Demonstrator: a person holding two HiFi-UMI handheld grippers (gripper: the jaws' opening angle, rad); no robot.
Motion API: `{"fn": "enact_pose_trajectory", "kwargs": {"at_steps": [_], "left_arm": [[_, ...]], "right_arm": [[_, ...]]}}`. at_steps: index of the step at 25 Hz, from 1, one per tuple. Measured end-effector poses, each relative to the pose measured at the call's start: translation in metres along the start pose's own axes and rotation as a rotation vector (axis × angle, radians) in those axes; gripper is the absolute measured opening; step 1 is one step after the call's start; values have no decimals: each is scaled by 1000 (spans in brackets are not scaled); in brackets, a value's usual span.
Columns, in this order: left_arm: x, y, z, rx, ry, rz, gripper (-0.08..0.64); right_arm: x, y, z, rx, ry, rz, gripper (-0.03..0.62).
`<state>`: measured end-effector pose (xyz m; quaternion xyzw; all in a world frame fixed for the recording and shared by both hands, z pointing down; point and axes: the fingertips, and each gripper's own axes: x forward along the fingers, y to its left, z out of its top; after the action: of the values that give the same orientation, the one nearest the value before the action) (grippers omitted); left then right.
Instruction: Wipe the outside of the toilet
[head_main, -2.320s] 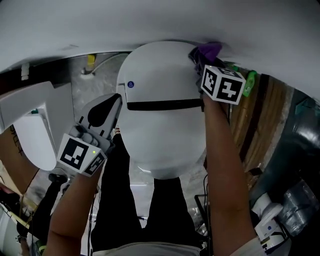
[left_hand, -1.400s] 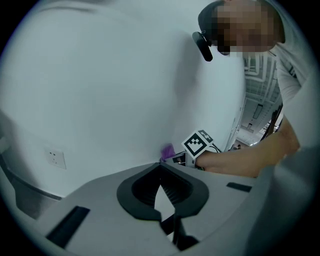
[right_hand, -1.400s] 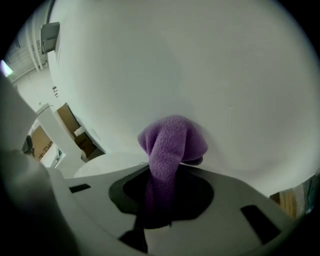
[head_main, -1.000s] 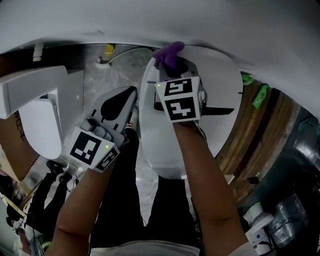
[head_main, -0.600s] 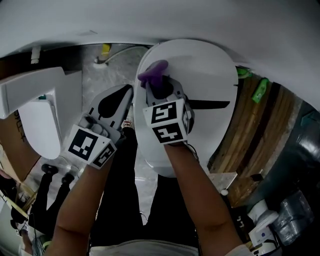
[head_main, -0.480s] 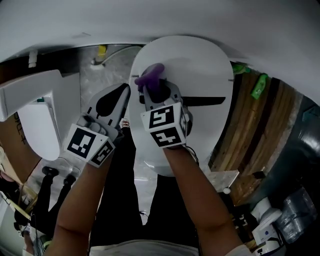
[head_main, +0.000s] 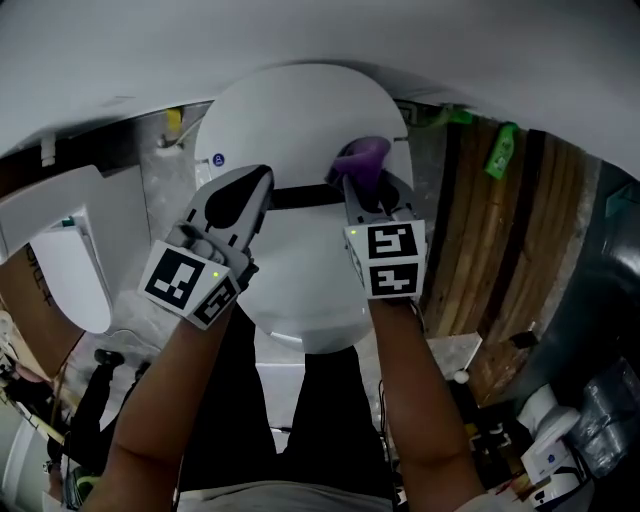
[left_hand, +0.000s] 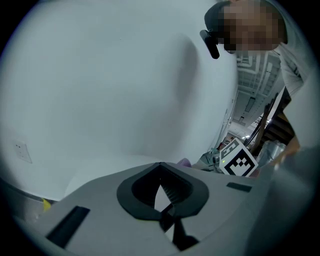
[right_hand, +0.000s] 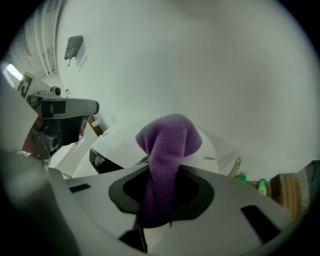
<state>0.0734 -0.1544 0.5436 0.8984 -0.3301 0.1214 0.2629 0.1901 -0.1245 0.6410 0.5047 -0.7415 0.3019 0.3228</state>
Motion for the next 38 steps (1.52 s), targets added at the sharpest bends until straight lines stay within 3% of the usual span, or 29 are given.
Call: {"fn": "enact_pose_trajectory", "kwargs": {"at_steps": [5, 11, 15, 22, 25, 31, 38], "left_arm": [[17, -20, -6, -11, 10, -25, 6], [-2, 8, -4, -15, 9, 14, 6], [-25, 32, -6, -8, 15, 27, 6], [-82, 79, -14, -23, 20, 70, 6], [-101, 94, -12, -39, 9, 88, 6], [-120, 111, -8, -58, -13, 105, 6], [-107, 95, 7, -43, -28, 75, 6]], "right_arm": [[-15, -52, -19, 59, 2, -63, 95], [-13, -41, -14, 45, 13, -97, 92], [-2, 15, -1, 5, 14, -35, 92], [41, 176, 15, -146, 46, 135, 93], [57, 206, 26, -194, 65, 162, 94], [81, 185, 63, -199, 106, 185, 94], [98, 96, 108, -120, 75, 102, 95]]}}
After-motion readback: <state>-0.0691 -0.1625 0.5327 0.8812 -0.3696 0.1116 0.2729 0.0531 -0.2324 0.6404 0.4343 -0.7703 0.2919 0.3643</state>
